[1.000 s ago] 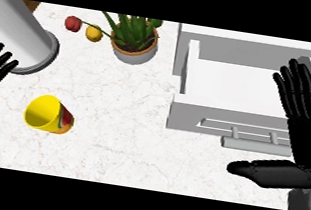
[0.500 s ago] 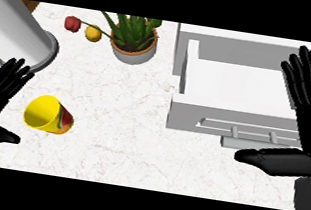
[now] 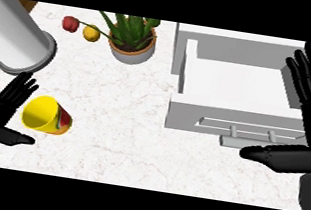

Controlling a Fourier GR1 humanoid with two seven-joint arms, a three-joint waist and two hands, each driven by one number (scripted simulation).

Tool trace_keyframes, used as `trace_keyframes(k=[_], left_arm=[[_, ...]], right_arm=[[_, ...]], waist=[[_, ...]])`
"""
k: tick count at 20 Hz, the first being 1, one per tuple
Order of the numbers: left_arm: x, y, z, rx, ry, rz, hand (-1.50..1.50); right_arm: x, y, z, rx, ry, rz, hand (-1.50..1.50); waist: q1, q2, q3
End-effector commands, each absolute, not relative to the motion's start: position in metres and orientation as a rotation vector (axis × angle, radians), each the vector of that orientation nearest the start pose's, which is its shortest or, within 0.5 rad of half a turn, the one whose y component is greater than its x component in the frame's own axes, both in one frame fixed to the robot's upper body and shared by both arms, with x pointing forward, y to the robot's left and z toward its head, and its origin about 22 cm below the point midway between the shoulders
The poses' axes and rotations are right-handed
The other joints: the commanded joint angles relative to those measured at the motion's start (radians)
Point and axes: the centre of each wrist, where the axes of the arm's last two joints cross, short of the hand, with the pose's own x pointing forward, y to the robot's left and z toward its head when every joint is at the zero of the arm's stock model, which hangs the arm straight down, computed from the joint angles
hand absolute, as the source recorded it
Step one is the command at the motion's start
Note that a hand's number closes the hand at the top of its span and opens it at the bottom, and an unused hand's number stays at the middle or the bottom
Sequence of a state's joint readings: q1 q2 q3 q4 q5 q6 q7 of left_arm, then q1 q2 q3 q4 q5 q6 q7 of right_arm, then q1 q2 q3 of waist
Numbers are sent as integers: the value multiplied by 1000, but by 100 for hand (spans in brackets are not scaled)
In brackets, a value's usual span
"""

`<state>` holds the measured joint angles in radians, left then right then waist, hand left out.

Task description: Pick up the cup, place it into the drawer and close the drawer

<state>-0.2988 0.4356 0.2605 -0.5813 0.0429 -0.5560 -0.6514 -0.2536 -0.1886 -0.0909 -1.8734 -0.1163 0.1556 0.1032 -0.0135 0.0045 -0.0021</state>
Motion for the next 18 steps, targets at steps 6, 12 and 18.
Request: trace_keyframes(k=[6, 12, 18], left_arm=[[248, 413, -105, -168, -1627, -84, -150], [235, 415, -114, -180, -1664, -93, -150], [245, 404, -115, -212, -1676, -99, -150]], right_arm=[[275, -257, 137, 64, -2012, 281, -150], [276, -253, 149, 77, -1995, 266, -150], [273, -244, 144, 98, -1996, 265, -150]], waist=[[-21, 10, -4], [-14, 6, -4], [-20, 7, -4]])
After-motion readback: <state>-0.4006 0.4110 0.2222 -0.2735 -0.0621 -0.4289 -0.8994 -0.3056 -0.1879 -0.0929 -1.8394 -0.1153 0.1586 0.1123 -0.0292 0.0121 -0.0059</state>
